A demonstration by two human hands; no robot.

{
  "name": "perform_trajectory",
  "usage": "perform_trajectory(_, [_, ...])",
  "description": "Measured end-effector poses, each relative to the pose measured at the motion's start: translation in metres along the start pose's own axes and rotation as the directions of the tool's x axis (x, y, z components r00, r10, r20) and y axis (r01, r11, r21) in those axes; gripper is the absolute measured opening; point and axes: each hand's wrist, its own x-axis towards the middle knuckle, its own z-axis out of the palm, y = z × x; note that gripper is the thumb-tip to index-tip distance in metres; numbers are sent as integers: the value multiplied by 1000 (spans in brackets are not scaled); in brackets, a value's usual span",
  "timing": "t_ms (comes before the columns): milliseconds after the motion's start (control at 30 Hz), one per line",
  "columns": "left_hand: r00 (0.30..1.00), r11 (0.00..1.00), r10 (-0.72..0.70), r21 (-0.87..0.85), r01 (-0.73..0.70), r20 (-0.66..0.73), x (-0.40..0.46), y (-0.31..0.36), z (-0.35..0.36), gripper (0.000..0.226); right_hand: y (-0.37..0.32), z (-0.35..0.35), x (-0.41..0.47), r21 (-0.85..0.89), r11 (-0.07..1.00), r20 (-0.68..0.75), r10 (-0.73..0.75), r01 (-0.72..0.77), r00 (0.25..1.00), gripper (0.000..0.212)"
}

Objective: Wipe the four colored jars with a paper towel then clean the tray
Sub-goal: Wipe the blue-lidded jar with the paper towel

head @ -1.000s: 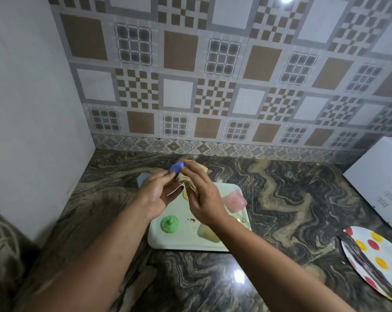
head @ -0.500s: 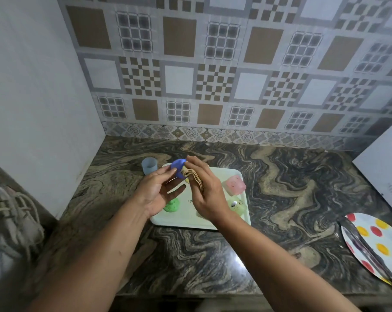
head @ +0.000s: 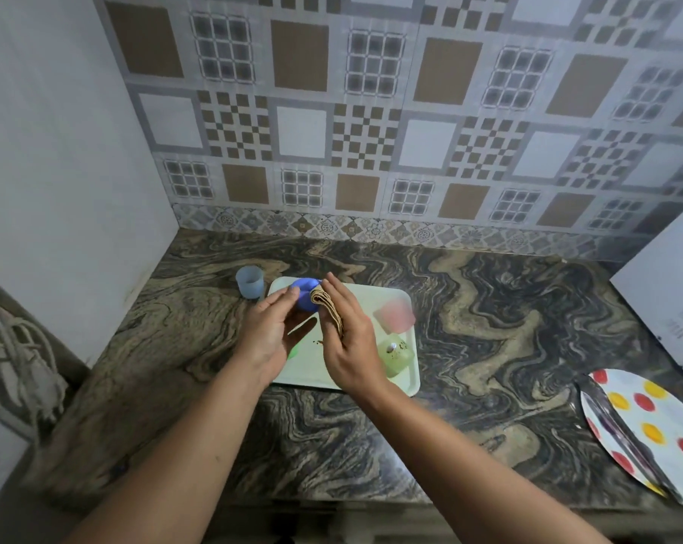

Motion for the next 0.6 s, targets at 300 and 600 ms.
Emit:
perform_trajectory(300, [998,999,43,28,-44,45,-20,-9,4,16,9,-28,15,201,930,-21,319,-308,948,23])
perform_trajectory(600, [976,936,215,277,-215,30,-15,-9,-1,30,-4,-29,19,-54,968,90,-238,243,967,36])
